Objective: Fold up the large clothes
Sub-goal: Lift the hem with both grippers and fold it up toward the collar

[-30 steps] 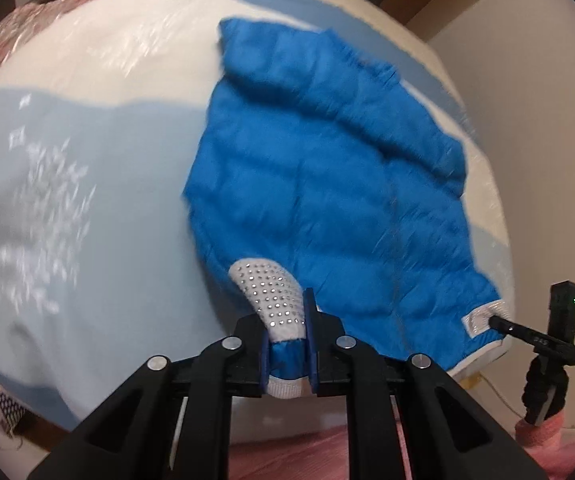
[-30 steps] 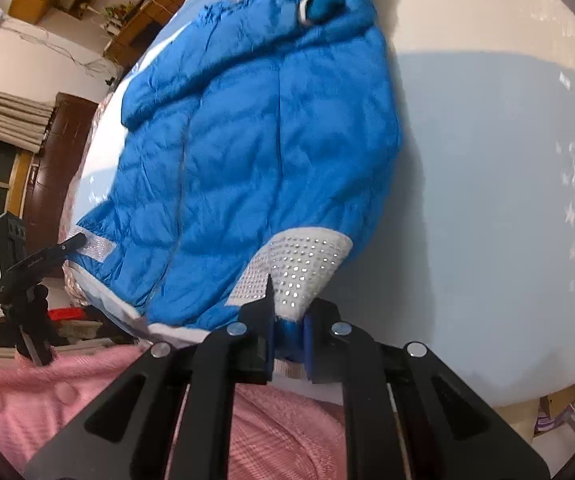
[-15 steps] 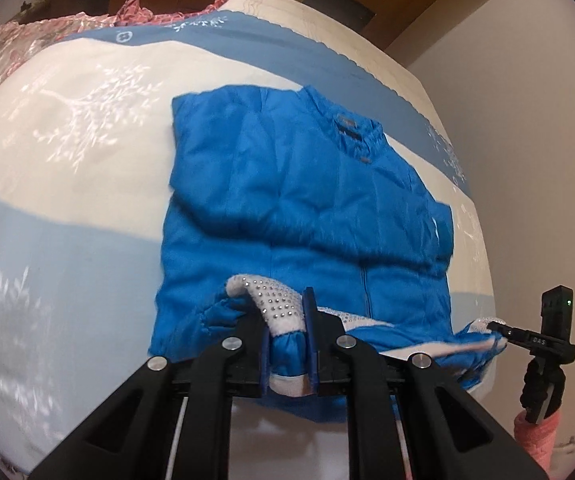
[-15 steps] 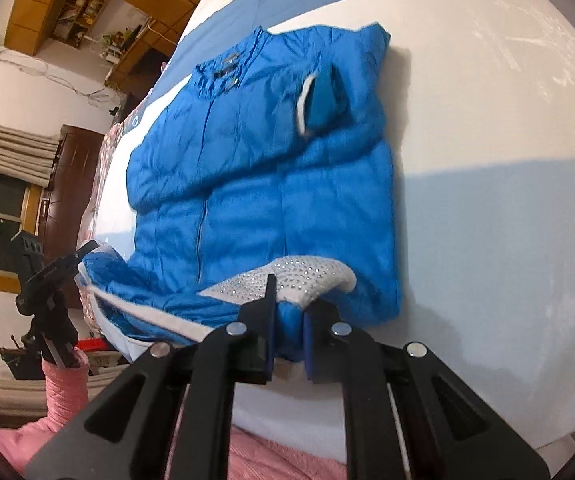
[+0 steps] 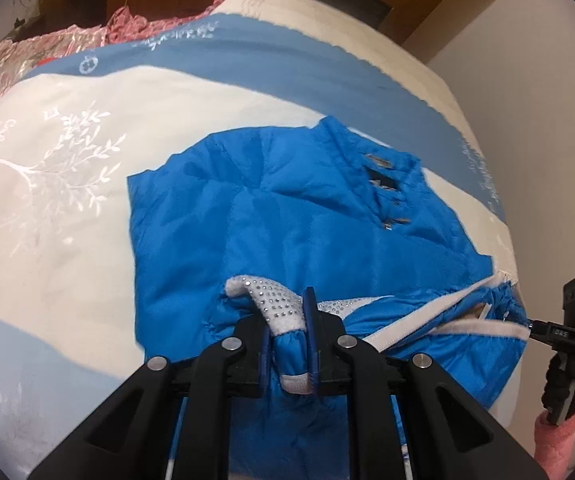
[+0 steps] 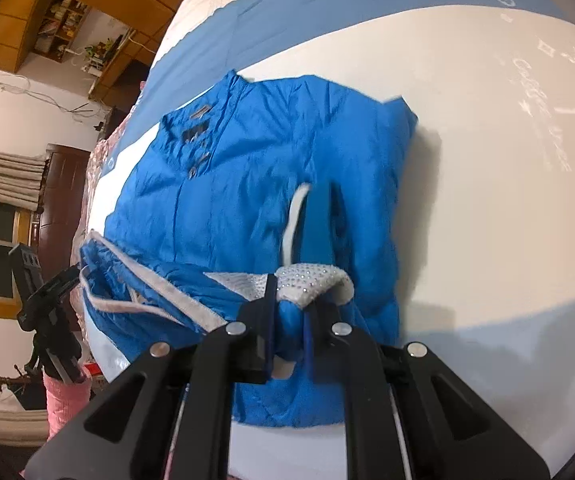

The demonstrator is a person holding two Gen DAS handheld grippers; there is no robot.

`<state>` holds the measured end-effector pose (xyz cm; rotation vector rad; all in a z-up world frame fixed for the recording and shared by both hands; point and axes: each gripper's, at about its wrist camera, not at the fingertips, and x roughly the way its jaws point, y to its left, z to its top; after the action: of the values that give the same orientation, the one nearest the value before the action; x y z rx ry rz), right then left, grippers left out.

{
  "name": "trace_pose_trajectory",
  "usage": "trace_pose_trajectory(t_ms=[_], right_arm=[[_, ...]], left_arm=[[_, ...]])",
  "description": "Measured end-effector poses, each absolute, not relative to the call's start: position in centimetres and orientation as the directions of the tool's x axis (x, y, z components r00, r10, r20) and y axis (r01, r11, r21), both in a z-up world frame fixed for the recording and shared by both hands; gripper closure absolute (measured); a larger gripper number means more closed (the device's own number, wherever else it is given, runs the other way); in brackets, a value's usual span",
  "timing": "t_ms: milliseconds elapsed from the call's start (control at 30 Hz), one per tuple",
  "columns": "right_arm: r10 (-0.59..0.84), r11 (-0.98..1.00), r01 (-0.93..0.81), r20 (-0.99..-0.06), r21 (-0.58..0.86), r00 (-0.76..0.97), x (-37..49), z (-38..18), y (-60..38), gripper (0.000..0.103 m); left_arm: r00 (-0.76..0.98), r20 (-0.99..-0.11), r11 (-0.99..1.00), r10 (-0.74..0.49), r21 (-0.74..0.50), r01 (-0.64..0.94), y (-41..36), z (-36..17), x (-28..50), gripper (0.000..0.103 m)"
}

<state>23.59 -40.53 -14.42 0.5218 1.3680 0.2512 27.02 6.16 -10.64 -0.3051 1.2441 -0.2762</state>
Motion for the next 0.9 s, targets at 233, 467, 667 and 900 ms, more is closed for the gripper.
trace_pose_trajectory(t_ms=[233, 467, 667, 900], right_arm=[[0.463, 0.866, 0.132, -0.872, 0.483, 0.159, 25.8, -15.9, -40.5, 0.087], [0.504, 0.845, 0.111, -0.849, 0.522, 0.157, 25.4, -14.3, -41.4, 0.077], [0.520, 0.838, 0.085, -0.836, 0.539, 0.174, 24.5, -12.4, -41.3, 0.067], [0.444, 0.880, 0.045, -0.853, 0.473, 0.274, 23.1, -9.1, -42.4, 0.029]], left_arm=[[0.225, -0.896, 0.921, -0.383, -0.390, 0.011, 6.2, -13.4, 29.8, 0.084], [0.206, -0.866, 0.886, -0.455, -0.464, 0.004, 7.9, -11.4, 30.0, 0.077], [0.232, -0.827, 0.853, -0.512, -0.521, 0.024, 9.0, -8.4, 29.1, 0.074], [0.244, -0.808, 0.839, -0.537, -0.541, 0.055, 10.0, -6.3, 27.4, 0.072]])
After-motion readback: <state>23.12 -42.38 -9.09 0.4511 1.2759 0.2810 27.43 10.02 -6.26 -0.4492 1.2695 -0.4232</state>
